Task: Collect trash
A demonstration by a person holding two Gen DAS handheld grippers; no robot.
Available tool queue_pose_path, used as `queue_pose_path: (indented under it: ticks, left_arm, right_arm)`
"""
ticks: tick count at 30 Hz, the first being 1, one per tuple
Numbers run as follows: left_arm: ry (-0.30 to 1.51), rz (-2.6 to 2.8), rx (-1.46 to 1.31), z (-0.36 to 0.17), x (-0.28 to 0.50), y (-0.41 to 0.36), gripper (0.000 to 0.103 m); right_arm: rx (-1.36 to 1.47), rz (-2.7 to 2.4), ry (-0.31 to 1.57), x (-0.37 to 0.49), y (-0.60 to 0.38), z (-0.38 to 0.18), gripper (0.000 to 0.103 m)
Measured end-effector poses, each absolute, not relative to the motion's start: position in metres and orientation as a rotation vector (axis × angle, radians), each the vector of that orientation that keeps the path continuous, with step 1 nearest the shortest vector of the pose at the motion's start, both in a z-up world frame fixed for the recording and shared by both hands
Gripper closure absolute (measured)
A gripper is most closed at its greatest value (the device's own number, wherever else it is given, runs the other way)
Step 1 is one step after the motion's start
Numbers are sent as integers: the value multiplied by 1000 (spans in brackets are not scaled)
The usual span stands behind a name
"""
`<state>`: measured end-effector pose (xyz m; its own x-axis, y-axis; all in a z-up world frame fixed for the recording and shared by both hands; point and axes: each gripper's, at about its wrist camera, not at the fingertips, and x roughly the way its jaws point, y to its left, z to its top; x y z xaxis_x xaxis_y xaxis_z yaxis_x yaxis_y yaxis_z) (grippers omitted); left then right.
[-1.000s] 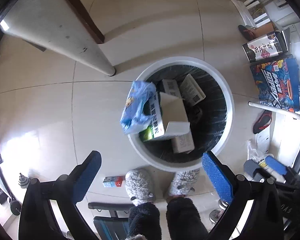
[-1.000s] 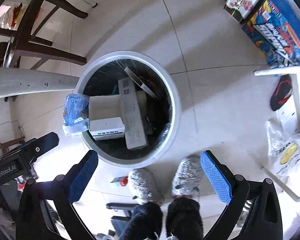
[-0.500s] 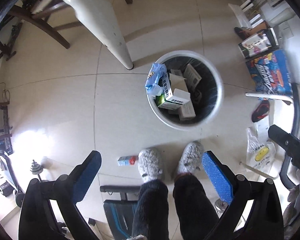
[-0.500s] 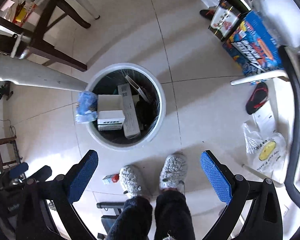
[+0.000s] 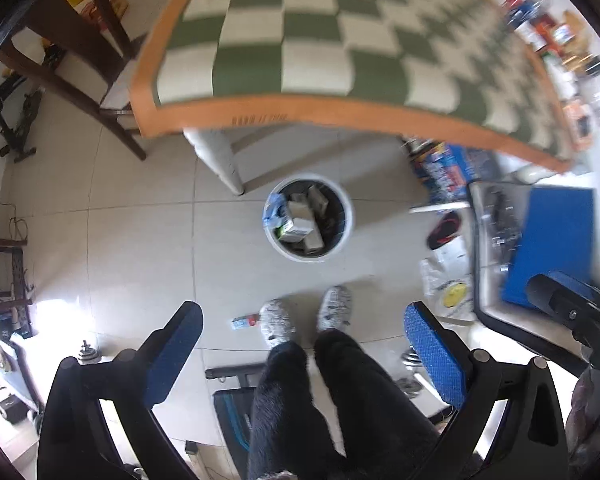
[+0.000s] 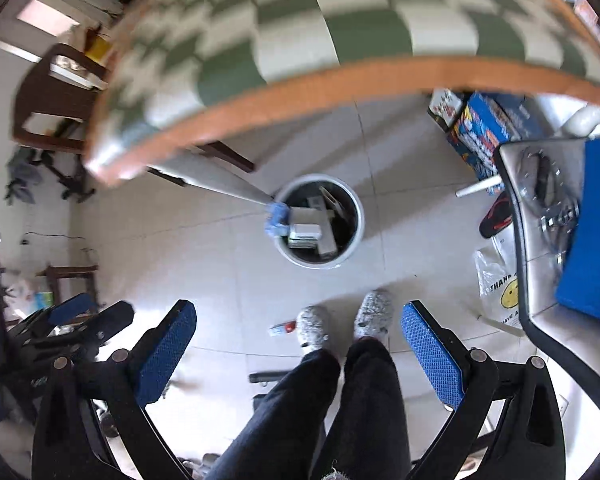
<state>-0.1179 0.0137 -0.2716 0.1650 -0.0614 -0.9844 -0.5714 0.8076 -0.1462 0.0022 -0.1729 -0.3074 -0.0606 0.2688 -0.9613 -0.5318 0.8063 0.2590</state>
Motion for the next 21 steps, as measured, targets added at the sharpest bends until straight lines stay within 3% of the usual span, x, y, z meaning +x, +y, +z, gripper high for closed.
queue_pose_path:
  ticks: [8, 21]
  left_arm:
    - [1246, 344, -608, -170, -138, -3, 0]
    - [1106, 307, -645, -101, -155, -19, 0]
  right_arm:
    - [-172, 772, 1444, -13, -198, -167, 0]
    - [-178, 875, 1404, -42, -217, -81, 0]
